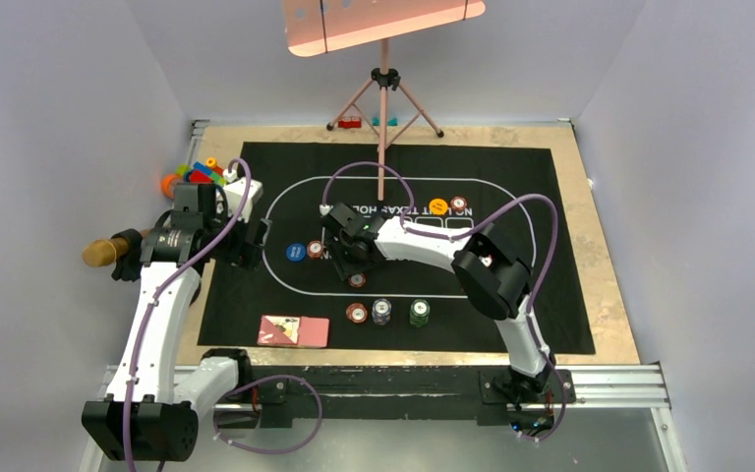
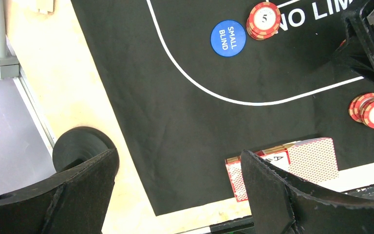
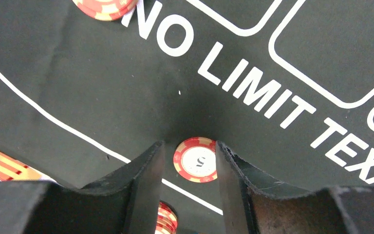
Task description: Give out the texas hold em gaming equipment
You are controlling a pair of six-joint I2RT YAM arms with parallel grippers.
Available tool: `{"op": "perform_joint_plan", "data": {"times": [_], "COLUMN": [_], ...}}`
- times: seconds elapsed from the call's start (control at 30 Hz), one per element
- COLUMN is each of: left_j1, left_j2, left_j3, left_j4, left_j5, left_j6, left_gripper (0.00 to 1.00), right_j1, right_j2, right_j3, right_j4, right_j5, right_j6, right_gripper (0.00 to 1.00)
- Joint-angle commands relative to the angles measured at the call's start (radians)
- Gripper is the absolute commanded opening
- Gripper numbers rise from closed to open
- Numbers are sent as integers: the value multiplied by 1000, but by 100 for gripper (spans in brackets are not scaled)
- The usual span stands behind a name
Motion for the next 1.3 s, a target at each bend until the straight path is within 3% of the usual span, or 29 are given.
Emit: {"op": "perform_joint_plan", "data": {"times": [0.0,0.33,0.57,0.73,0.97,1.27], "left_j1": [7,7,7,7,7,7], "left_j2": [-11,-10,-12,-15,-19,-22], "left_j3": [4,3,3,2,-5,-13], "left_j4": [12,14,13,14,16,22], "left_j5": [-10,-7,-6,-7,-11,-16], "left_j6": [17,19,18,21,28,36], "left_gripper": [100,100,100,100,100,100], "right_j1": [-8,-4,-5,-4,10,53], "right_j2": [14,-17,-12,-16,-20,-106], "right_j3": [0,-64,-36,-5,-63,-199], "right_j4": [13,23,1,-1,11,25], "right_j5": [-22,-11,62,82,38,-79], "right_j6": [-8,9,-14,-24,9,57], "right_gripper": [45,37,50,51,34,19]}}
